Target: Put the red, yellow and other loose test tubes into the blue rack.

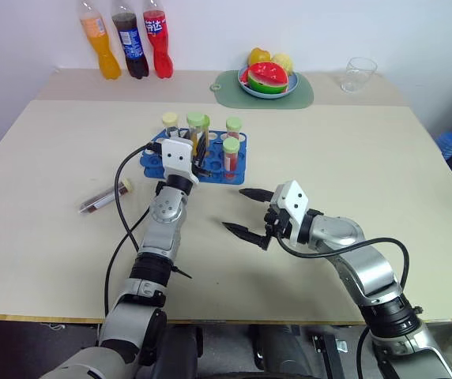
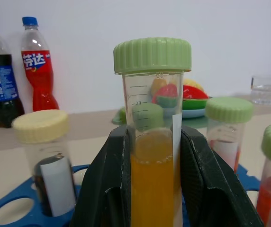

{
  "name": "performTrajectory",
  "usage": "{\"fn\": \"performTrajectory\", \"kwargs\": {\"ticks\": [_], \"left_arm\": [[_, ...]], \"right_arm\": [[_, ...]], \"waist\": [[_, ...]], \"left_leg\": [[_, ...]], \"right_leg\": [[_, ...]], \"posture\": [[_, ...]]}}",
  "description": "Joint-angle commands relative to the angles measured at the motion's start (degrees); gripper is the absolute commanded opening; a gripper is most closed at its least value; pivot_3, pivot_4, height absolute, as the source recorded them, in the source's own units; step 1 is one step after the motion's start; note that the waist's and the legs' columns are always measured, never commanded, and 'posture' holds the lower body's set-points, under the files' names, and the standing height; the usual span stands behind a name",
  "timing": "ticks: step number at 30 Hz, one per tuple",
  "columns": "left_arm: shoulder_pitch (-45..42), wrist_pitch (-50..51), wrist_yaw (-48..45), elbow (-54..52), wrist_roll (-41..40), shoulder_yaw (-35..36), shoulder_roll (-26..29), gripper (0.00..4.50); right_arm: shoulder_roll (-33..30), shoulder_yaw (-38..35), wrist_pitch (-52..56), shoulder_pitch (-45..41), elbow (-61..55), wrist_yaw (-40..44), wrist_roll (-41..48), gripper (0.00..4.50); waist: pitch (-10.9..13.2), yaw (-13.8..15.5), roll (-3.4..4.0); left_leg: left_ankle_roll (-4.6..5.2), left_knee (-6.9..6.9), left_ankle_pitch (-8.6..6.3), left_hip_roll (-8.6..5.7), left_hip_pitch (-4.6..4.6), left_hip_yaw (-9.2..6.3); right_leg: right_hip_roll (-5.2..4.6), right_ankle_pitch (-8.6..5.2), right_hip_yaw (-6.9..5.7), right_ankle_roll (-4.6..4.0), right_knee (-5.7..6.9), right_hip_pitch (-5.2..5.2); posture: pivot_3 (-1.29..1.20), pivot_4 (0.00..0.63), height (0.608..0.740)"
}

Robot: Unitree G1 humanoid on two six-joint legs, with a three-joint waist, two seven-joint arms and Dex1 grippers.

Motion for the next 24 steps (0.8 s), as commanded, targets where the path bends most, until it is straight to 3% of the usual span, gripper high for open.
{"fn": "performTrajectory", "kwargs": {"ticks": [1,12,13,15,18,20,24], "left_arm": [[-2.17,-2.27,-0.54,4.28,0.6,-0.53,-0.85,0.8],[-2.06,-5.45,0.46,7.88,1.49,-0.08,-1.07,0.8],[-2.07,-5.65,0.08,8.04,0.99,0.12,-1.19,1.81],[-1.79,-6.6,0.2,6.75,0.3,0.7,-1.26,2.58],[0.08,-5.52,0.12,-2.96,-3.85,3.36,-0.85,4.13],[1.0,-3.76,-0.27,-7.05,-5.44,4.02,-0.53,4.13],[3.17,8.76,-2.05,-26.77,-12.38,7.46,5.62,4.13]], "right_arm": [[-0.09,-0.82,-0.12,-0.09,-2.49,-0.24,0.26,4.5],[-0.38,-0.88,0.19,0.19,-3.02,-0.42,0.27,4.5],[-0.3,-0.85,0.24,0.1,-2.95,-0.45,0.26,4.5],[-0.17,-0.8,0.37,0.0,-3.01,-0.55,0.25,4.5],[-0.08,-0.87,0.61,-0.11,-3.49,-0.85,0.36,4.5],[-0.09,-0.99,0.72,-0.19,-3.54,-0.92,0.46,4.5],[-0.11,-1.28,1.0,0.28,-4.25,-1.1,0.75,4.5]], "waist": [[0.0,0.02,0.0],[0.0,0.11,0.0],[0.0,0.09,0.0],[0.0,0.06,0.0],[0.0,-0.15,0.0],[0.0,-0.14,0.0],[0.0,-0.34,0.0]], "left_leg": [[0.0,0.0,0.0,0.0,0.01,0.0],[0.0,0.01,0.0,-0.01,0.02,-0.01],[0.0,0.01,0.0,-0.01,0.02,-0.01],[0.0,0.01,0.0,-0.01,0.02,-0.01],[0.0,0.0,0.0,0.0,0.01,-0.02],[0.0,-0.03,0.0,0.03,0.01,-0.02],[-0.01,-0.02,0.0,0.05,0.03,-0.03]], "right_leg": [[0.0,0.0,0.0,0.0,0.01,0.01],[0.0,0.0,0.0,0.0,0.0,0.04],[0.0,0.0,0.0,0.0,0.0,0.04],[0.0,0.0,0.0,0.0,0.0,0.04],[0.01,0.0,0.0,0.0,-0.01,0.03],[0.01,0.0,0.0,0.0,0.0,0.0],[0.03,0.0,0.01,0.0,0.05,0.0]], "posture": [[0.0,0.15,0.734],[0.0,0.15,0.734],[0.0,0.15,0.734],[0.0,0.15,0.734],[0.0,0.15,0.734],[0.0,0.15,0.734],[0.0,0.15,0.734]]}}
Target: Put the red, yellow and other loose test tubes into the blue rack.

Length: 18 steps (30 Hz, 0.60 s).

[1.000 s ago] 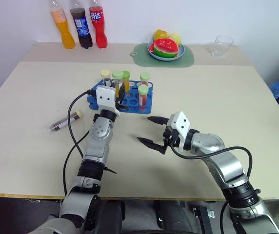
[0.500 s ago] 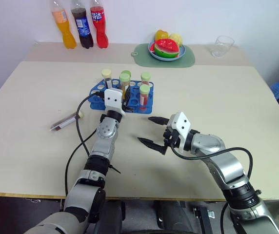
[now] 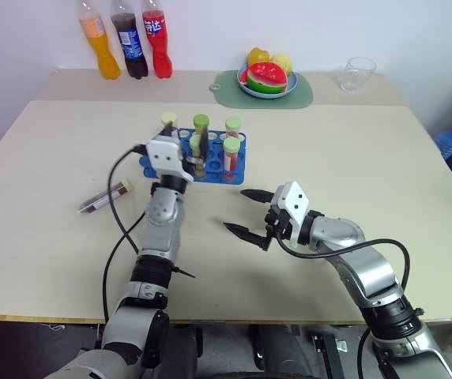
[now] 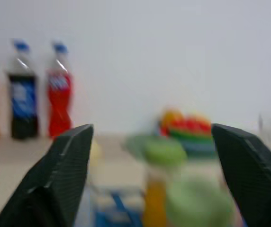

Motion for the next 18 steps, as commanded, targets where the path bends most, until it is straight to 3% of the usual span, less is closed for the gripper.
{"fn": "performTrajectory", "kwargs": {"ticks": [1,2,5,7,10,15,18], "left_arm": [[0.14,11.76,-2.38,-16.01,-7.53,4.04,5.93,4.13],[0.29,19.5,-4.26,-19.14,-11.47,5.37,9.93,4.33],[0.42,40.94,-7.37,-23.57,-19.23,8.28,21.16,4.33],[0.52,50.16,-9.75,-24.03,-19.62,8.07,28.73,4.33],[-1.43,68.1,-18.61,-18.16,-19.31,4.46,44.84,4.33],[-7.5,73.48,-35.75,-7.61,-15.6,-7.51,56.82,4.33],[-14.09,72.58,-43.91,2.2,-8.78,-18.01,57.31,4.33]], "right_arm": [[0.06,-1.14,-0.24,-0.03,-3.21,-0.3,0.68,4.5],[0.07,-1.09,-0.34,0.03,-3.12,-0.2,0.69,4.5],[-0.23,-1.14,-0.56,-0.27,-2.52,0.46,0.76,4.5],[-0.82,-1.4,-0.46,-0.76,-2.17,1.29,0.94,4.5],[-3.88,-1.94,0.61,-1.81,-2.44,4.82,1.88,4.5],[-6.6,-1.94,0.36,-2.86,-2.48,8.17,2.71,4.5],[-6.57,-1.64,0.45,-3.35,-2.91,9.04,2.77,4.5]], "waist": [[0.0,-0.04,0.0],[-0.01,0.0,0.01],[-0.01,-0.19,0.03],[0.0,-0.23,0.05],[0.05,-0.28,-0.01],[0.11,0.18,0.02],[0.11,0.32,0.02]], "left_leg": [[0.0,0.0,0.0,0.02,-0.01,-0.01],[0.0,0.0,0.0,0.04,-0.01,-0.04],[0.0,0.0,0.0,0.04,0.05,-0.04],[0.01,-0.02,0.0,0.04,0.13,-0.04],[0.01,-0.03,0.0,0.04,0.12,-0.06],[0.01,-0.1,-0.01,0.06,0.14,-0.05],[0.01,-0.08,0.0,0.06,0.14,0.0]], "right_leg": [[0.03,0.0,0.0,0.0,0.0,0.0],[0.04,0.0,-0.01,0.0,0.02,0.0],[0.06,0.0,0.0,-0.01,0.05,0.01],[0.07,-0.01,0.01,0.0,0.05,0.07],[0.11,-0.03,0.0,0.0,0.01,0.08],[0.15,-0.06,-0.03,-0.01,0.01,0.09],[0.15,-0.06,-0.02,-0.01,0.01,0.1]], "posture": [[0.0,0.15,0.734],[0.0,0.15,0.734],[0.0,0.15,0.734],[0.0,0.15,0.734],[0.0,0.15,0.734],[0.0,0.15,0.734],[0.0,0.15,0.734]]}}
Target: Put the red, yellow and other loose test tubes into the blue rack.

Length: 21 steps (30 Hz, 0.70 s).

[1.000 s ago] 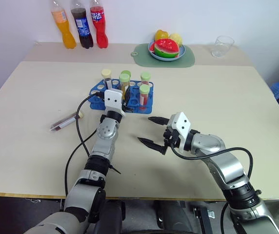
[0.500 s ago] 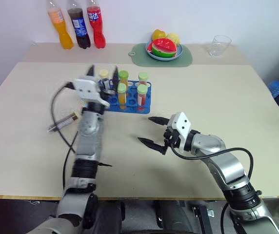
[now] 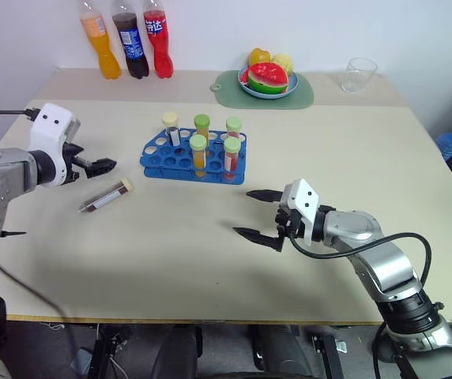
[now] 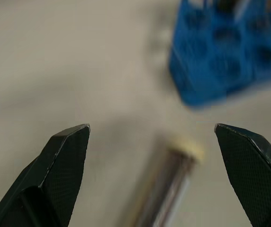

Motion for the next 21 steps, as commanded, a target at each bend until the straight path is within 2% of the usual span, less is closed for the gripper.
{"fn": "performTrajectory", "kwargs": {"ticks": [1,5,8,11,16,20,21], "left_arm": [[-6.14,-1.14,-8.77,8.9,7.09,-9.23,-0.01,4.33],[-11.7,-8.98,-15.92,20.54,15.96,-18.16,-4.2,4.33],[-16.39,-14.57,-18.9,31.02,21.83,-21.86,-8.26,4.33],[-19.74,-19.3,-23.09,38.23,26.05,-23.89,-10.8,3.51],[-22.91,-26.0,-22.47,46.08,30.9,-22.1,-11.18,1.05],[-24.78,-24.87,-18.59,49.43,29.71,-16.21,-10.65,1.05],[-25.24,-23.52,-14.25,49.65,27.68,-11.97,-10.59,1.05]], "right_arm": [[-0.26,-0.47,-0.46,-1.14,-2.03,0.96,0.88,4.5],[0.72,-0.04,-0.09,-0.91,-2.88,0.09,0.56,4.5],[1.11,0.21,-0.01,-0.15,-3.66,-0.7,0.31,4.5],[1.25,0.37,0.28,0.61,-4.76,-1.81,0.1,4.5],[0.79,-0.08,1.41,1.95,-6.9,-3.3,0.48,4.5],[0.43,-0.36,1.88,2.97,-8.01,-3.92,0.65,4.5],[0.37,-0.36,1.88,3.24,-8.24,-4.0,0.66,4.5]], "waist": [[0.0,-0.15,0.0],[0.02,-0.31,-0.01],[0.02,-0.22,-0.01],[0.02,-0.23,-0.02],[0.02,-0.44,-0.03],[0.03,-0.57,-0.04],[0.03,-0.51,-0.04]], "left_leg": [[0.0,0.01,0.0,0.0,0.0,0.02],[0.01,0.0,-0.01,0.02,-0.06,0.01],[0.01,0.02,0.0,0.01,-0.08,0.01],[0.01,0.03,0.0,0.01,-0.11,0.01],[0.02,0.04,-0.01,0.02,-0.12,0.0],[0.03,0.05,-0.02,0.04,-0.18,-0.02],[0.03,0.07,-0.01,0.04,-0.22,-0.03]], "right_leg": [[0.0,0.0,0.0,0.0,0.01,0.0],[0.03,0.0,0.0,0.0,0.0,-0.05],[0.03,0.0,0.0,0.0,0.0,-0.06],[0.03,0.0,0.0,0.0,0.0,-0.08],[0.02,0.0,0.01,0.0,0.01,-0.09],[0.03,0.0,0.01,0.01,0.02,-0.16],[0.03,0.01,0.0,0.01,0.03,-0.19]], "posture": [[0.0,0.15,0.734],[0.0,0.15,0.734],[0.0,0.15,0.734],[0.0,0.15,0.734],[0.0,0.15,0.734],[0.0,0.15,0.734],[0.0,0.15,0.734]]}}
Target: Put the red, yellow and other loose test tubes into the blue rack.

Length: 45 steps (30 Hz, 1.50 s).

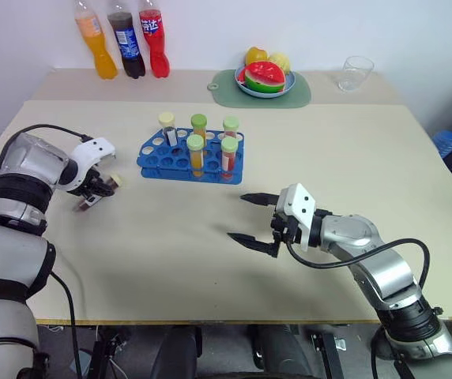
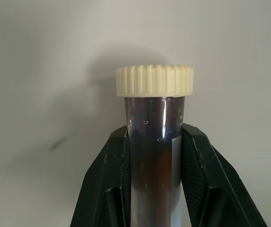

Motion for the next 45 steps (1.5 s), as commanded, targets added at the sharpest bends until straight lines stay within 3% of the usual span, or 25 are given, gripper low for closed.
{"fn": "performTrajectory", "kwargs": {"ticks": [1,3,5,7,8,11,14,17,22,33,45], "left_arm": [[-2.93,2.56,8.98,0.89,-3.4,10.58,1.61,1.05],[-1.19,1.05,16.02,-2.31,-6.52,17.83,1.6,1.05],[4.58,-7.6,27.55,-12.31,-10.66,28.33,-1.07,1.05],[9.47,-15.26,36.37,-21.1,-12.9,35.65,-4.6,1.05],[13.02,-13.97,42.06,-29.5,-15.79,40.45,-9.66,1.05],[25.41,-18.51,54.09,-52.89,-16.73,41.86,-25.8,1.05],[29.82,-22.84,59.53,-59.35,-12.49,38.38,-33.6,1.05],[32.39,-32.51,64.57,-57.63,-5.0,31.33,-39.83,1.05],[32.67,-38.1,69.04,-51.05,-1.79,28.98,-43.91,1.05],[32.41,-39.43,72.1,-43.84,2.46,26.83,-44.42,1.05],[28.69,-45.04,71.39,-32.91,-0.33,28.04,-45.1,1.05]], "right_arm": [[-0.36,-1.34,0.02,0.38,-3.21,-0.45,0.72,4.5],[-0.53,-1.48,-0.02,0.69,-3.36,-0.42,0.83,4.5],[-0.55,-1.61,-0.25,0.67,-2.76,-0.28,0.88,4.5],[-0.42,-1.56,-0.48,0.5,-2.12,-0.24,0.75,4.5],[0.17,-1.24,-0.8,0.06,-1.06,-0.67,0.28,4.5],[2.63,-0.09,-1.41,-1.19,2.22,-2.85,-1.21,4.5],[4.26,-0.35,-0.83,-1.11,2.84,-3.99,-0.96,4.5],[6.05,-0.89,0.3,-0.8,3.68,-5.65,-0.51,4.5],[7.33,-1.27,1.38,-0.42,3.27,-6.81,0.0,4.5],[8.19,-1.49,2.04,0.27,2.56,-8.8,0.49,4.5],[8.4,-1.23,1.57,0.27,2.89,-8.96,0.62,4.5]], "waist": [[0.01,0.13,-0.03],[0.02,0.18,-0.05],[0.02,0.39,-0.07],[0.0,0.69,-0.07],[-0.01,0.8,-0.09],[-0.12,1.47,-0.1],[-0.1,1.68,-0.15],[-0.1,1.7,-0.14],[-0.14,1.48,-0.07],[-0.15,1.41,-0.07],[-0.15,1.44,-0.06]], "left_leg": [[0.0,0.01,0.0,0.0,-0.02,-0.01],[0.0,0.04,0.0,0.01,-0.08,-0.07],[0.0,0.04,0.0,0.02,-0.15,-0.09],[-0.01,0.08,0.01,-0.01,-0.23,-0.1],[-0.02,0.09,0.01,-0.05,-0.25,-0.11],[-0.03,0.15,0.01,-0.1,-0.27,-0.13],[-0.12,0.19,0.06,-0.24,-0.34,-0.01],[-0.05,0.17,0.02,-0.21,-0.31,0.05],[-0.05,0.16,0.03,-0.21,-0.07,0.08],[-0.05,0.13,0.03,-0.2,-0.07,0.05],[-0.05,0.13,0.03,-0.21,-0.03,0.05]], "right_leg": [[0.0,0.0,0.0,0.0,0.0,-0.01],[-0.01,0.0,-0.04,0.0,0.0,-0.04],[-0.08,0.01,-0.07,0.01,0.0,-0.08],[-0.22,0.01,-0.11,0.02,0.04,-0.14],[-0.33,0.02,-0.13,0.02,0.04,-0.16],[-0.55,0.05,-0.11,0.06,0.01,-0.12],[-0.52,0.13,-0.04,0.18,0.0,-0.16],[-0.35,0.13,-0.04,0.16,-0.02,-0.22],[-0.31,0.14,-0.01,0.14,-0.01,-0.02],[-0.28,0.14,-0.02,0.14,-0.03,-0.01],[-0.28,0.13,-0.03,0.14,-0.04,0.04]], "posture": [[0.0,0.15,0.734],[0.0,0.15,0.734],[0.0,0.15,0.734],[0.0,0.15,0.734],[0.0,0.15,0.734],[0.0,0.15,0.734],[0.0,0.15,0.734],[0.0,0.15,0.734],[0.0,0.15,0.734],[0.0,0.15,0.734],[0.0,0.15,0.734]]}}
